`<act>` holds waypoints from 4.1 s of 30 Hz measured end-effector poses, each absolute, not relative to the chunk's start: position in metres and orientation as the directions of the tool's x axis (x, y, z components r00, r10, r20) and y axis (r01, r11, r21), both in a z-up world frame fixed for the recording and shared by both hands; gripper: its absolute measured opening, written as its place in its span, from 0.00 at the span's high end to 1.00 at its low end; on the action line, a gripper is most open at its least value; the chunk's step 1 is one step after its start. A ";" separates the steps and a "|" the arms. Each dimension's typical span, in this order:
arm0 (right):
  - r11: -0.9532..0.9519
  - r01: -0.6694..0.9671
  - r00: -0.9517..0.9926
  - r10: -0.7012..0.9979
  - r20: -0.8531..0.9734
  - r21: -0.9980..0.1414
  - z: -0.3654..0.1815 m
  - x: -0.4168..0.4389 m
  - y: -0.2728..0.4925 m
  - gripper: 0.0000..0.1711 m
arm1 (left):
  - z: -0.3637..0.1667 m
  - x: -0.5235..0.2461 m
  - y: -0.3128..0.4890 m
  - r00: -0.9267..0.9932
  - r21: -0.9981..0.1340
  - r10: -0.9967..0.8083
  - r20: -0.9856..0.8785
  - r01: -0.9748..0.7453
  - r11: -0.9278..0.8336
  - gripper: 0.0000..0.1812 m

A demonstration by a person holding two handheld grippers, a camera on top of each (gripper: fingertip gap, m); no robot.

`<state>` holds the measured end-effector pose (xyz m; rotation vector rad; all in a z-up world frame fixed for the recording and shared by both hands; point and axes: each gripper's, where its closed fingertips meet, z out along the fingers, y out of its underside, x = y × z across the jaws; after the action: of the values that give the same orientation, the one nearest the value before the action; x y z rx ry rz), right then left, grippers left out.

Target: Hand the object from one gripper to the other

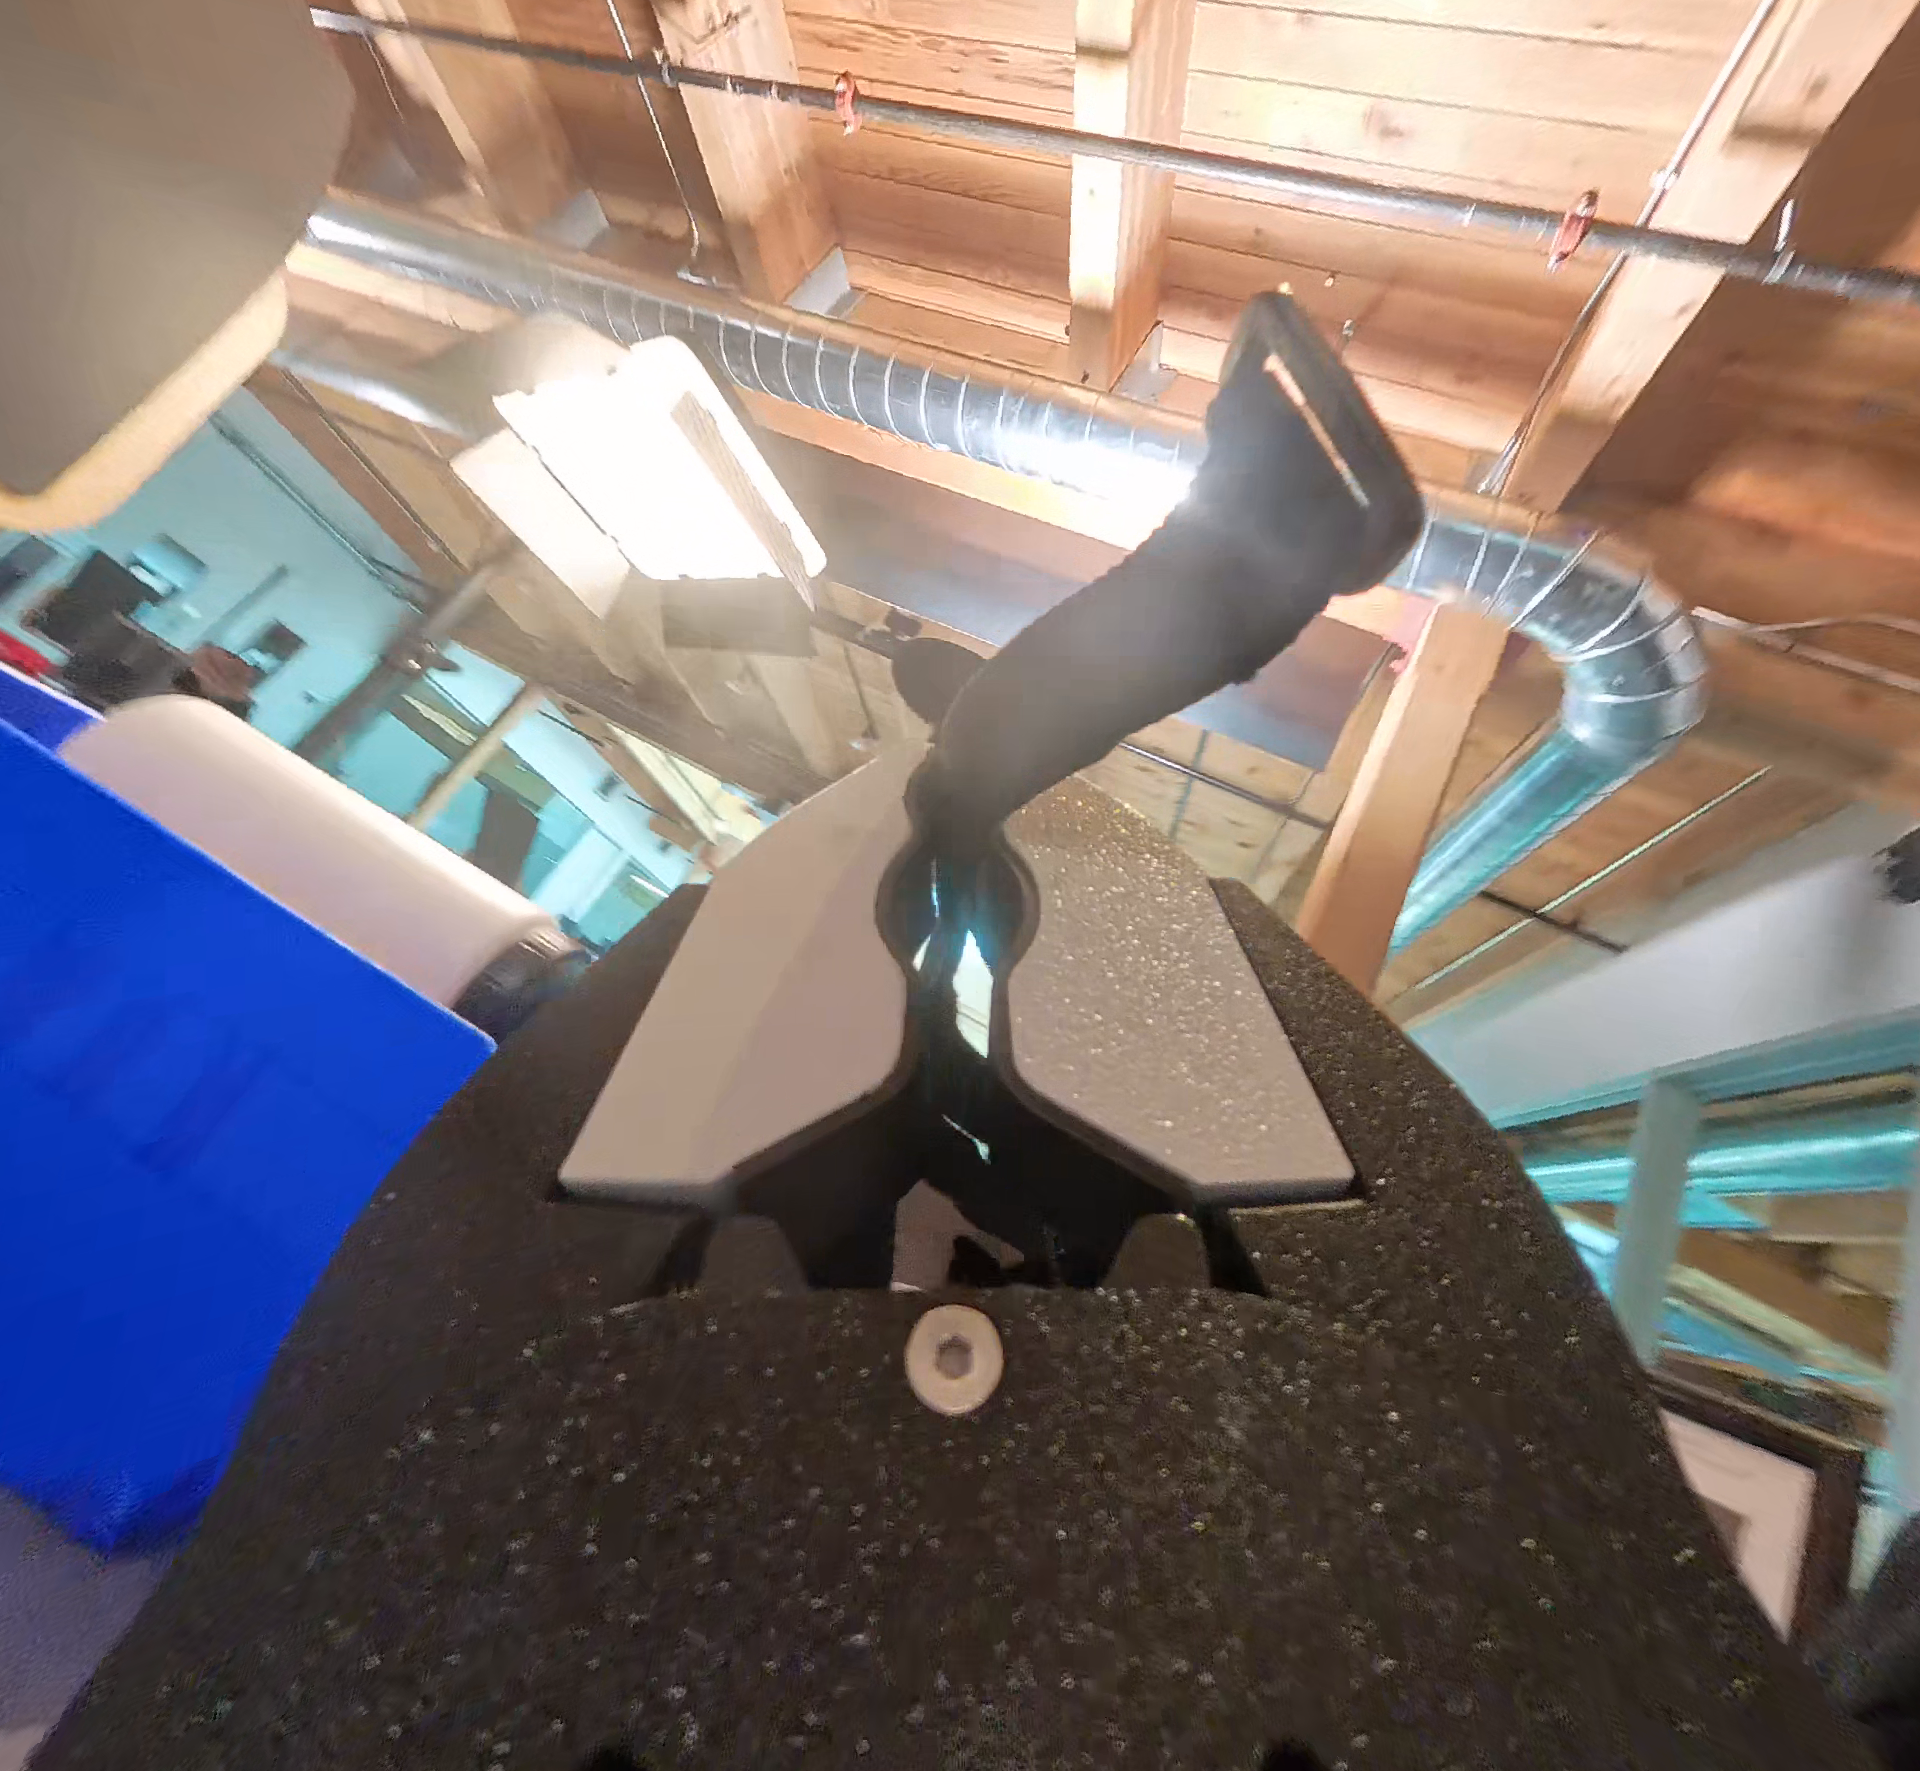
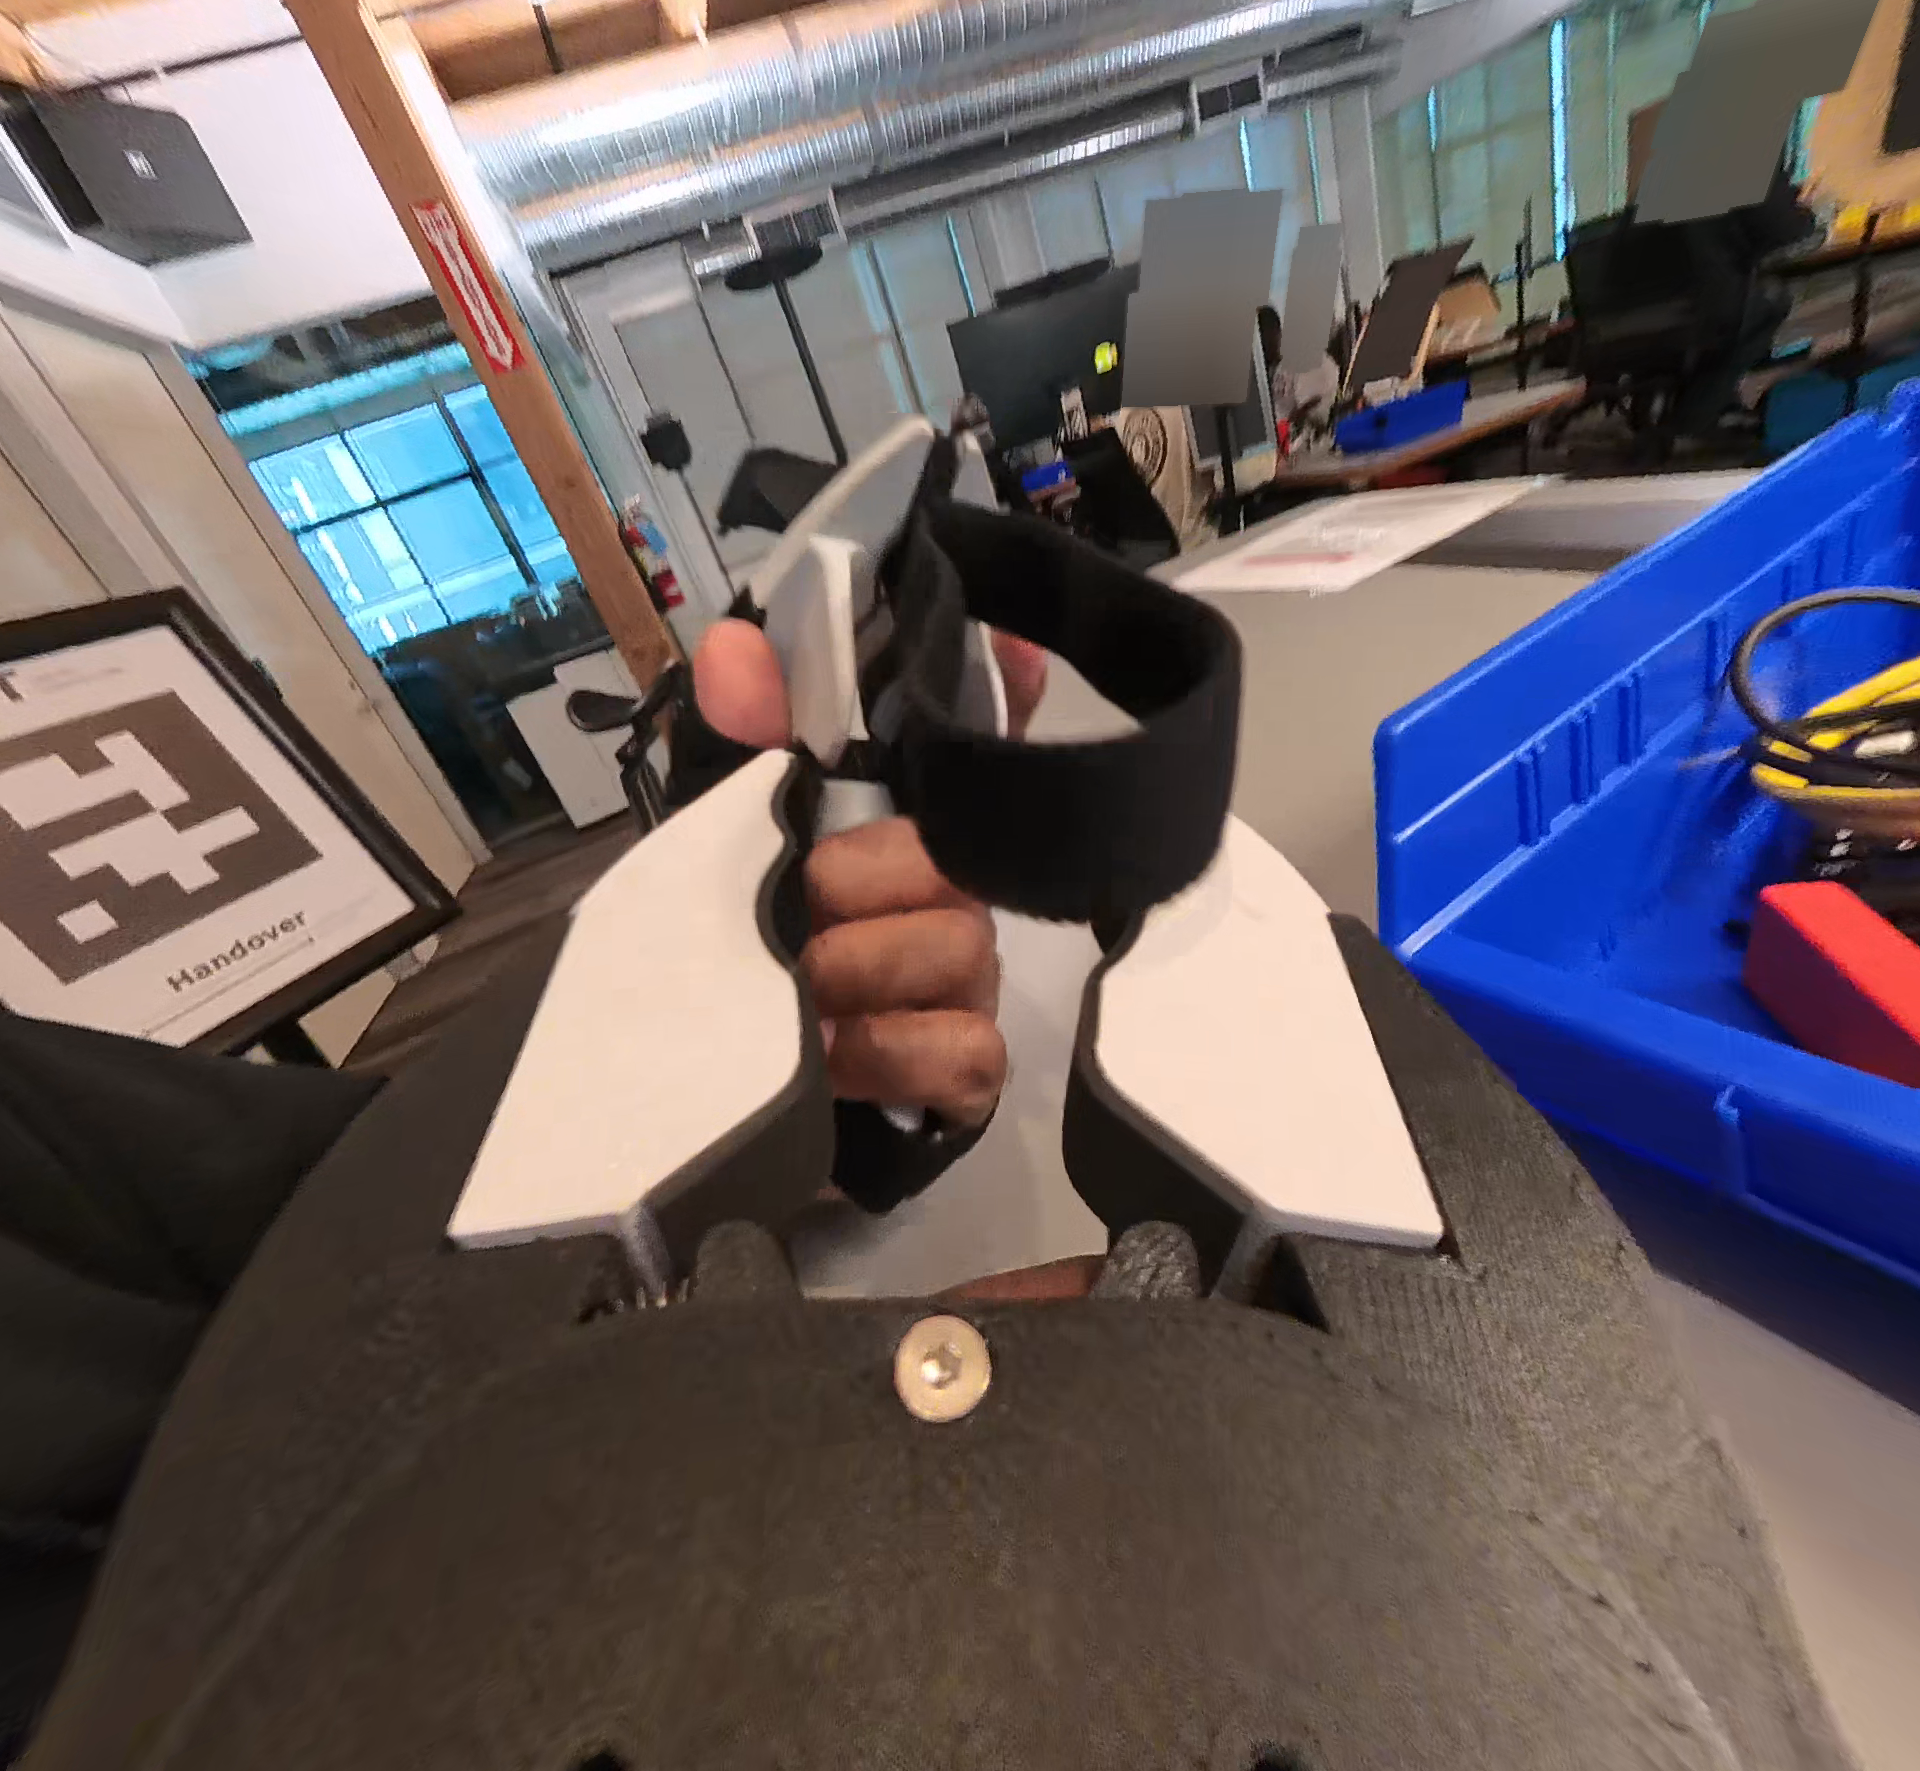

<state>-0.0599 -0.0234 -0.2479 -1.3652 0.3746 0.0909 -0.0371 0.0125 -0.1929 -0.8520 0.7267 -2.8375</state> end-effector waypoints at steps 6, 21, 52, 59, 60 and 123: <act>0.304 -0.228 0.929 -0.216 -0.300 -0.925 -0.236 -0.049 -0.038 0.78 | -0.198 -0.035 -0.004 -0.845 -0.464 -0.110 0.524 -0.175 -0.868 0.97; 0.367 -0.305 0.897 -0.200 -0.395 -0.879 -0.234 -0.038 -0.046 0.72 | -0.194 -0.044 -0.015 -0.862 -0.428 0.062 0.502 -0.311 -0.849 0.97; 0.155 -0.021 0.957 -0.282 -0.064 -0.988 -0.236 -0.056 -0.039 0.47 | -0.192 -0.039 0.005 -0.847 -0.383 0.107 0.520 -0.343 -0.857 0.97; 0.220 0.023 0.915 -0.398 -0.068 -0.975 -0.229 -0.042 -0.052 0.72 | -0.202 -0.033 -0.008 -0.814 -0.411 0.090 0.574 -0.381 -0.829 0.97; 0.242 0.012 0.909 -0.406 -0.090 -0.970 -0.228 -0.039 -0.056 0.76 | -0.203 -0.033 -0.009 -0.813 -0.416 0.084 0.577 -0.381 -0.826 0.97; -0.265 0.762 0.551 -0.213 0.807 -0.590 -0.264 -0.085 -0.048 0.77 | -0.228 -0.034 -0.036 -0.835 -0.793 -0.255 0.488 -0.302 -0.528 0.96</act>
<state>-0.0855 -0.0480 -0.2642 -1.5742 -0.4802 -1.0033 -0.0339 -0.0358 -0.2277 -0.9106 1.5391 -2.6177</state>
